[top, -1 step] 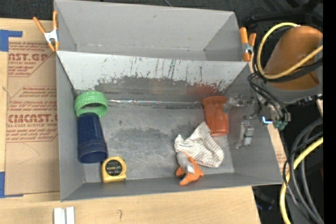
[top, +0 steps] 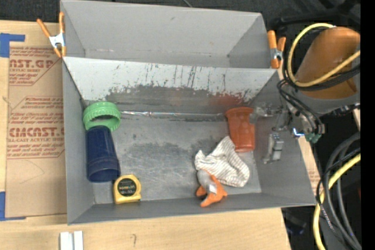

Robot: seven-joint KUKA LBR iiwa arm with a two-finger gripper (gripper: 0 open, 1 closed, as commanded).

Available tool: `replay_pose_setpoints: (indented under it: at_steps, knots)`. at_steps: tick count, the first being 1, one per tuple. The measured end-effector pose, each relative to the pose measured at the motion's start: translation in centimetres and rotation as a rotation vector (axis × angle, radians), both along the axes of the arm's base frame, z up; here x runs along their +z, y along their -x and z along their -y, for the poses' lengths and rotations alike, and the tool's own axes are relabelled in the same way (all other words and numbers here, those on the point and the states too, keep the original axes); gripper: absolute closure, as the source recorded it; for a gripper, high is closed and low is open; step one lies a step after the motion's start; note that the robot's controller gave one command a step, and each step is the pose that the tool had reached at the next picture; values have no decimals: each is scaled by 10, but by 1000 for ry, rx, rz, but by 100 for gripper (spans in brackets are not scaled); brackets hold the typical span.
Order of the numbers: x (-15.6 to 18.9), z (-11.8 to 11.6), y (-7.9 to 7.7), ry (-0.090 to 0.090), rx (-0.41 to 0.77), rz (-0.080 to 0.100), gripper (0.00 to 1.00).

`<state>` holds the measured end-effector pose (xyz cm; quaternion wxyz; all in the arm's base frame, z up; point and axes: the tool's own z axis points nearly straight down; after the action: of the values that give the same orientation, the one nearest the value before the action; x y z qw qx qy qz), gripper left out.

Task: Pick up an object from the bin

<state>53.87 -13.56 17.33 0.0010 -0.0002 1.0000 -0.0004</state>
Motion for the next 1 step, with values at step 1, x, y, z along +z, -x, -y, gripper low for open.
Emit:
replay_pose_setpoints:
  at_steps: [1]
  knots:
    - [-73, -29, 41, 0, -22, 3, 0]
